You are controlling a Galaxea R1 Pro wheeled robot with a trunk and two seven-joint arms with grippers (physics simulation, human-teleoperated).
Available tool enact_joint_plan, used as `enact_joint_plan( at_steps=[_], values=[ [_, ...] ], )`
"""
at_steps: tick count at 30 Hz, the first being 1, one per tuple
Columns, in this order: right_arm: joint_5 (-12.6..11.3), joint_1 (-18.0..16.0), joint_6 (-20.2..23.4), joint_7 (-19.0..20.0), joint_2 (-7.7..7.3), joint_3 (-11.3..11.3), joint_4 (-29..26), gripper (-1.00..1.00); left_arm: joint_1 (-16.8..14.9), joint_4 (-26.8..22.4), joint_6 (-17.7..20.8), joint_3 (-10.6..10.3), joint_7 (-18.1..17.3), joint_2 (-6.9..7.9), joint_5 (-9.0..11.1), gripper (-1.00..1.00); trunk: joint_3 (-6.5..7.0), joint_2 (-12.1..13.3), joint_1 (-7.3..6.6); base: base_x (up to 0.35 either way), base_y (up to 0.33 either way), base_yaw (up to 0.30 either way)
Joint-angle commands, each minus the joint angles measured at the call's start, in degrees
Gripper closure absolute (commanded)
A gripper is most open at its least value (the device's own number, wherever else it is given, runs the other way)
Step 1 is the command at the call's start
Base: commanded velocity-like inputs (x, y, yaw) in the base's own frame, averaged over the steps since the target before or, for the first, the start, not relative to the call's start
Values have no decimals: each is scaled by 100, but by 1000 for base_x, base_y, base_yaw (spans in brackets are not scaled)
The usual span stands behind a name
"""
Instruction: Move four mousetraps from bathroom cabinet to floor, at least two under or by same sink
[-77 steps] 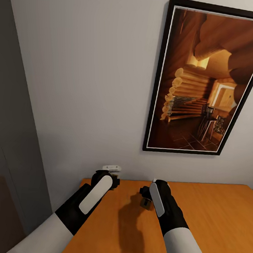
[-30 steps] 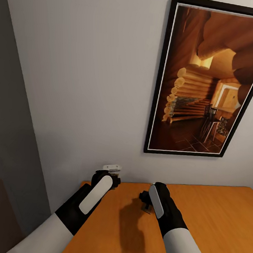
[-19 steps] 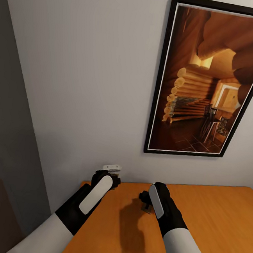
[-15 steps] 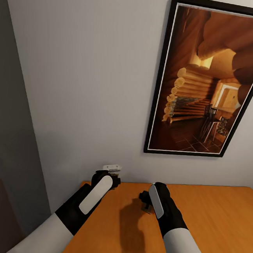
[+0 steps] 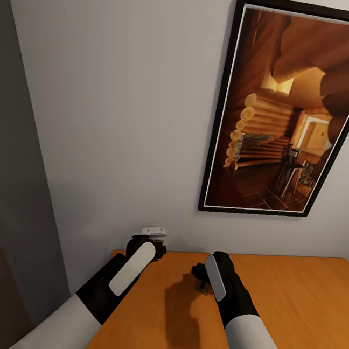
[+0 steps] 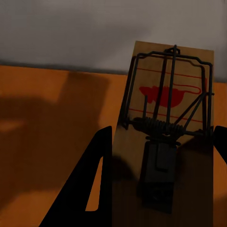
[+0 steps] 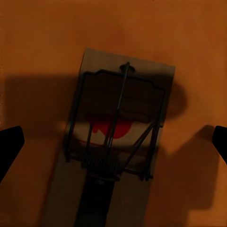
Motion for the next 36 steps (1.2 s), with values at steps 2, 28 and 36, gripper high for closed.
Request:
enact_joint_plan(
  at_steps=[2,28,36],
  values=[
    [-54,-5,12,-50,0,11,-3,-100,-7,-5,32,-5,61,0,25,100,-9,-7,1,0,0,0],
    [-63,-5,20,-64,0,5,-6,-100,-7,-5,32,3,61,0,30,100,-99,-208,111,0,0,0],
    [-63,-5,20,-64,0,9,-6,-100,-7,-5,32,3,61,0,25,100,-117,-248,133,0,0,0]
  ],
)
